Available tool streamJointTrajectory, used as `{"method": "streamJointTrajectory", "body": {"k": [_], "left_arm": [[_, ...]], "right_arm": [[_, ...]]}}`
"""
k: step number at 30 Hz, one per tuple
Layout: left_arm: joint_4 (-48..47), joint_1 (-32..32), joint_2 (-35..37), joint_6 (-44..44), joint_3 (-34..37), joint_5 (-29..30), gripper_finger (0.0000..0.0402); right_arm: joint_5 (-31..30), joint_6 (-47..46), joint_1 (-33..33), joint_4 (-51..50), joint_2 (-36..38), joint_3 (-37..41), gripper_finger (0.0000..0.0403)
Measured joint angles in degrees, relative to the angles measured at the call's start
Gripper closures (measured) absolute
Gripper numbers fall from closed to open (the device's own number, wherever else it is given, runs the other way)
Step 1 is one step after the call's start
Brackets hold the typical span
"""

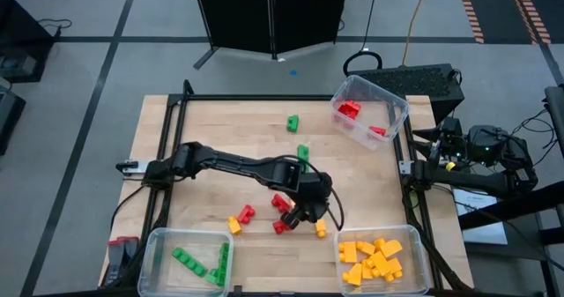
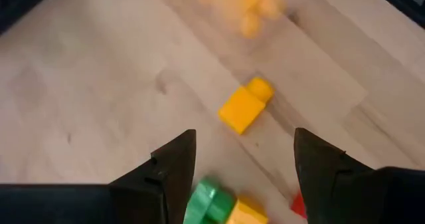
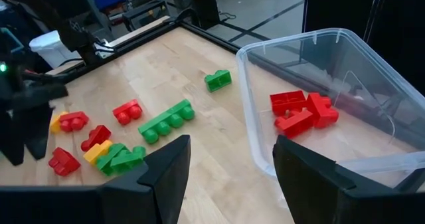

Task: Sort blocks
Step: Put the yellow game piece into the bottom right transparent bin

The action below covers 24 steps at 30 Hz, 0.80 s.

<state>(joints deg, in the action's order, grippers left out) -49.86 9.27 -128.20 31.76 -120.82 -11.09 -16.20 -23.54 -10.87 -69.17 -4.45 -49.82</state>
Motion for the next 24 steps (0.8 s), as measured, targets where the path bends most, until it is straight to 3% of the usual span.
{"method": "streamJointTrajectory", "body": {"k": [13,24], "left_arm": [[18.5,0.2,0.0,18.4,12.6,-2.8,0.0210],[26.4,1.8,-2.2,25.0,16.5,-3.6,0.0210]], "right_arm": [[0.0,-1.8,0.0,0.0,0.0,0.0,0.0195],[0.0,-2.8,0.0,-0.1,0.0,0.0,0.0195]]}}
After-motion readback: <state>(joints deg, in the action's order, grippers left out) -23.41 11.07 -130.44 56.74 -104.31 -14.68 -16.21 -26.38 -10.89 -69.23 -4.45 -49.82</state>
